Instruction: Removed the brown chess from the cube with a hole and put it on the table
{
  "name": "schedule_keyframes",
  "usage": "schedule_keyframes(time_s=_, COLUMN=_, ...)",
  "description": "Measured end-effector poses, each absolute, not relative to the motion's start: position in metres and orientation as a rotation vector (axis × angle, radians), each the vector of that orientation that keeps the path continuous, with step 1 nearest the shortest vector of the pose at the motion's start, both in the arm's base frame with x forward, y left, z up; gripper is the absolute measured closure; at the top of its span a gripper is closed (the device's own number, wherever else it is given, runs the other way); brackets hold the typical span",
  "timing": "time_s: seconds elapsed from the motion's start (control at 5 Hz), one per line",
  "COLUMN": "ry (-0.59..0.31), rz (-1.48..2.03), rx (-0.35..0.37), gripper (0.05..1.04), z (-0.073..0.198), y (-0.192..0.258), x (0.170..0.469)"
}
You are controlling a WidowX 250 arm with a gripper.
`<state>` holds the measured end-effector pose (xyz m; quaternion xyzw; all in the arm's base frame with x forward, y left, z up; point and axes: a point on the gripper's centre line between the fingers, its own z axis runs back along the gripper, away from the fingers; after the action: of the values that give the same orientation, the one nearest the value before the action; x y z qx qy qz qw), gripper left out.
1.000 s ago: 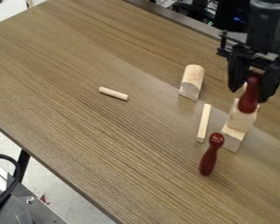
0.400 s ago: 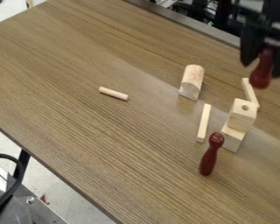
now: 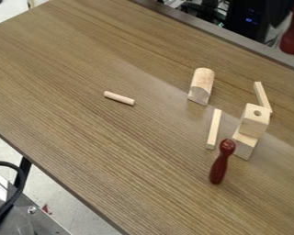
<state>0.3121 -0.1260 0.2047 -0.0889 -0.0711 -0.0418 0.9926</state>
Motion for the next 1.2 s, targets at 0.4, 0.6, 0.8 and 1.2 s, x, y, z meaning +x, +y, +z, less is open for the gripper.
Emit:
schedule_keyframes(time_s=0.4, ry=0.022, rz=-0.128, rx=-0.164, gripper=0.567, z=0.146, y=-0.138, x=0.321)
schedule_keyframes(time_s=0.6, ry=0.057, rz=-0.128, rx=-0.122, gripper=0.567, z=0.133, y=-0.134, x=0.322)
schedule_keyframes(time_s=0.8, ry=0.029, rz=-0.102, rx=-0.131, gripper=0.567, z=0.141, y=-0.129, x=0.332)
schedule_keyframes(time_s=1.2, ry=0.014, rz=0.041, rx=-0.181, gripper=0.567, z=0.143, y=-0.09, x=0.367)
